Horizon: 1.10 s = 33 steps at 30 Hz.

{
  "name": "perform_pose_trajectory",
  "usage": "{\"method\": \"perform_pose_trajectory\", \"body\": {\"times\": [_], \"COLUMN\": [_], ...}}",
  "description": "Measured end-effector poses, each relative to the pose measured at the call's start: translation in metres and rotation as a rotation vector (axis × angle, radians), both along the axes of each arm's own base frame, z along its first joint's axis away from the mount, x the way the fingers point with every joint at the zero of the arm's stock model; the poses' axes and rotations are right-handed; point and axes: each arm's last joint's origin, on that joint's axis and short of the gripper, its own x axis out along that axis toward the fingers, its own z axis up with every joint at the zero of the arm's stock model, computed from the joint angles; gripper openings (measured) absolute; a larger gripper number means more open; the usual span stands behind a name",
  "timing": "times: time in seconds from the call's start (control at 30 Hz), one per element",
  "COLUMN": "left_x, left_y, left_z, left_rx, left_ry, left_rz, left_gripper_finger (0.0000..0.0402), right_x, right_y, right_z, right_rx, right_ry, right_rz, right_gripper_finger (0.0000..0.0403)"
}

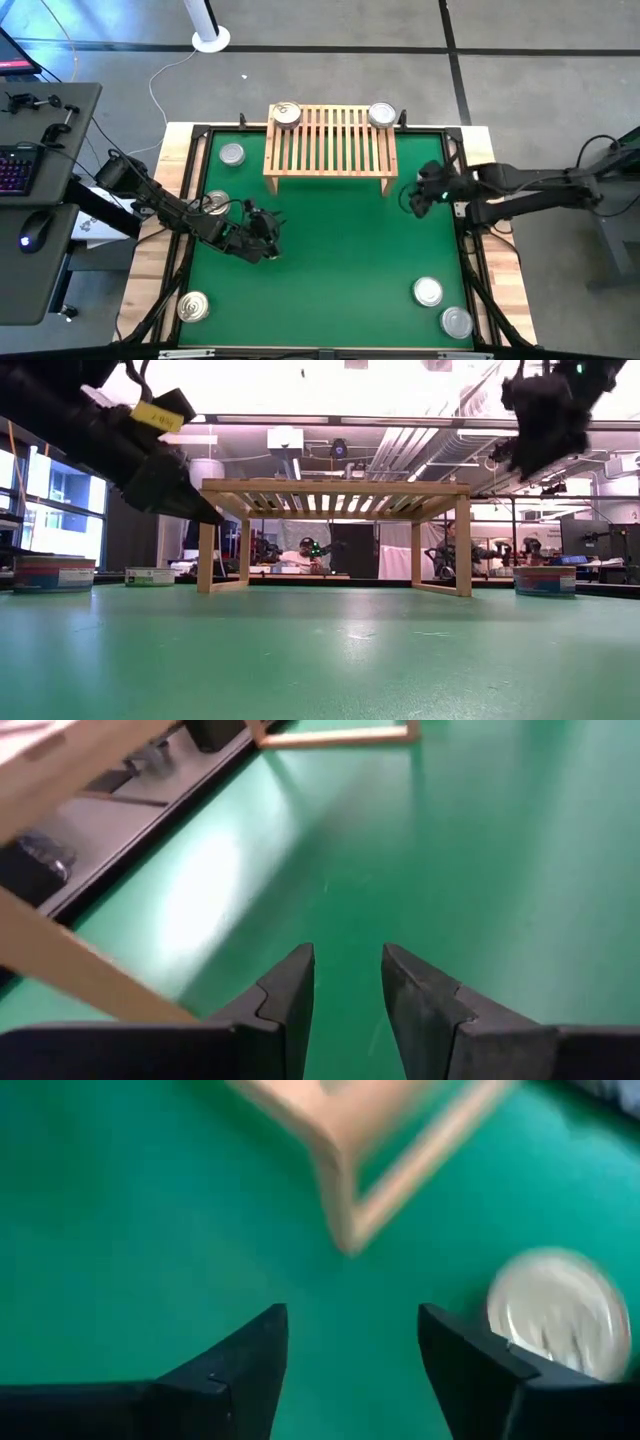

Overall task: Stack canned seafood by type on shelf
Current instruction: Move the top right blue tuna can to the center of the table

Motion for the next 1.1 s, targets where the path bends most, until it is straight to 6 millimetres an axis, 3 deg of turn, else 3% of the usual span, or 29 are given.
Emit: {"method": "perform_pose_trajectory", "body": {"times": [0.2, 0.37, 0.63, 0.8, 0.97, 1.1], "left_x": [0.005, 0.005, 0.005, 0.005, 0.005, 0.005], "left_y": [0.0, 0.0, 0.0, -0.001, -0.001, -0.001], "left_z": [0.005, 0.005, 0.005, 0.005, 0.005, 0.005], "left_rx": [0.036, 0.039, 0.038, 0.037, 0.037, 0.034], "left_ry": [-0.016, -0.015, -0.019, -0.018, -0.017, -0.015], "left_rz": [-0.032, -0.034, -0.034, -0.035, -0.036, -0.041], "left_gripper_finger": [0.0108, 0.0108, 0.0108, 0.0108, 0.0108, 0.0108], "right_x": [0.0, -0.008, -0.004, -0.007, -0.004, -0.001], "right_y": [-0.008, -0.025, -0.054, -0.067, -0.069, -0.066], "right_z": [-0.048, -0.078, -0.099, -0.107, -0.113, -0.114], "right_rx": [0.062, -0.034, -0.128, -0.125, -0.064, 0.004], "right_ry": [0.164, 0.27, 0.256, 0.351, 0.377, 0.368], "right_rz": [-0.215, -0.386, -0.475, -0.501, -0.464, -0.421], "right_gripper_finger": [0.018, 0.0147, 0.0086, 0.0042, 0.0007, 0.0004]}}
